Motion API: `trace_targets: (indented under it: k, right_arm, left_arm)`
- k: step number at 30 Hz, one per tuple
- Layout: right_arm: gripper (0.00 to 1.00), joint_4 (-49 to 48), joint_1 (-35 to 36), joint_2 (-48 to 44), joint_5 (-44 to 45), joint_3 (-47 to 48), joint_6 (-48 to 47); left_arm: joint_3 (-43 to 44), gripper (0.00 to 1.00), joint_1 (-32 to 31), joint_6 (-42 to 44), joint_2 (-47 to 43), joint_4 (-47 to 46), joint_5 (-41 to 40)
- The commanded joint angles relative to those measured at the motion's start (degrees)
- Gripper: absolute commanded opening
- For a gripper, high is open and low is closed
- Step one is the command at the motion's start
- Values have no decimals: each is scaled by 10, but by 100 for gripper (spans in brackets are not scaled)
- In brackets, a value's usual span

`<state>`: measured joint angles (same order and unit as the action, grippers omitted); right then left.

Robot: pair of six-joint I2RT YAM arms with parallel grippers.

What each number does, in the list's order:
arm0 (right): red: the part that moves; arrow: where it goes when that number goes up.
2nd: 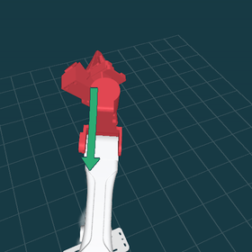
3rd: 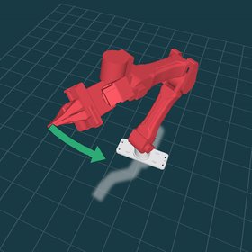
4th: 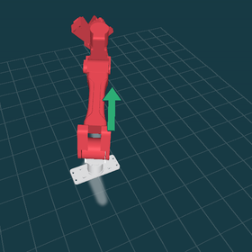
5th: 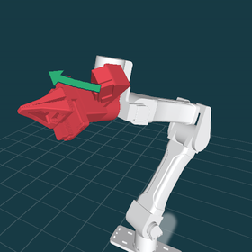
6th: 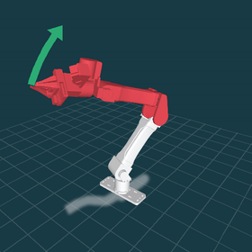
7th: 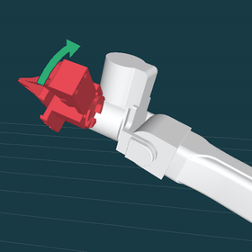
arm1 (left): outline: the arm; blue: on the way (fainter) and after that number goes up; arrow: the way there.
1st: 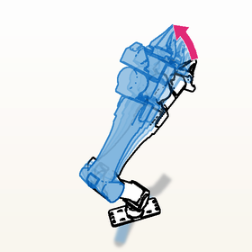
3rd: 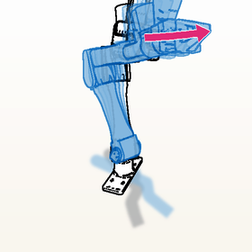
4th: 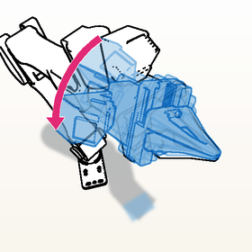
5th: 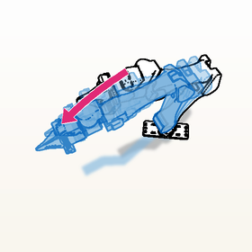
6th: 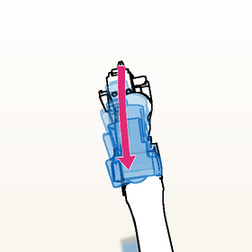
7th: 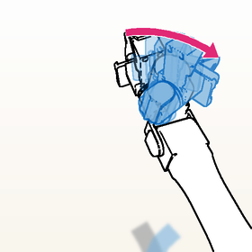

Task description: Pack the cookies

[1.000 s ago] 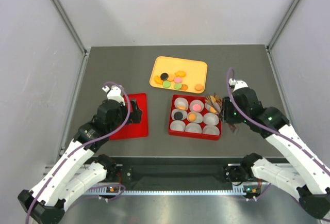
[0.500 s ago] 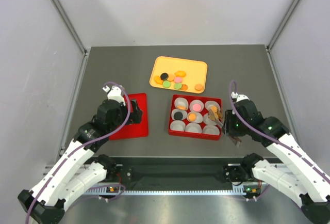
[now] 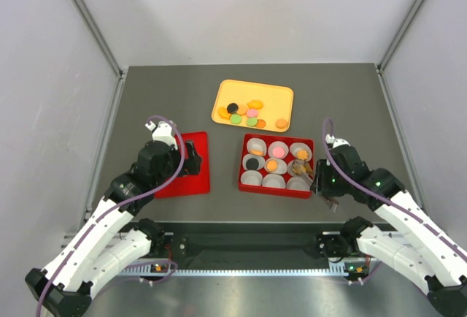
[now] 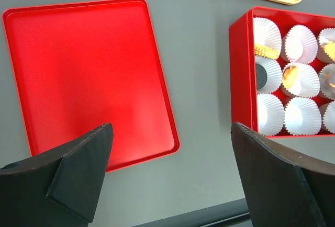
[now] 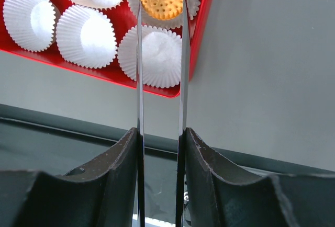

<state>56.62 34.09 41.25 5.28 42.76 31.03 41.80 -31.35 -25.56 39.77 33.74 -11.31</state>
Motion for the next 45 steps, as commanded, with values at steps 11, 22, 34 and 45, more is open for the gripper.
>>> trace_targets:
  k: [11,22,34,45]
  right_arm:
    - [44,-33,6,-4,16,27,6]
    - [48,-29,7,-2,8,52,1]
    - [47,-149,6,164,-27,223,-58]
    - [46,-216,7,538,-5,510,-140]
  left_arm:
    - [0,99,-3,0,-1,-13,4]
    - [0,99,-2,0,-2,-12,3]
    - [0,99,-3,-1,3,-12,1]
    - [1,99,-4,-3,4,-10,-11]
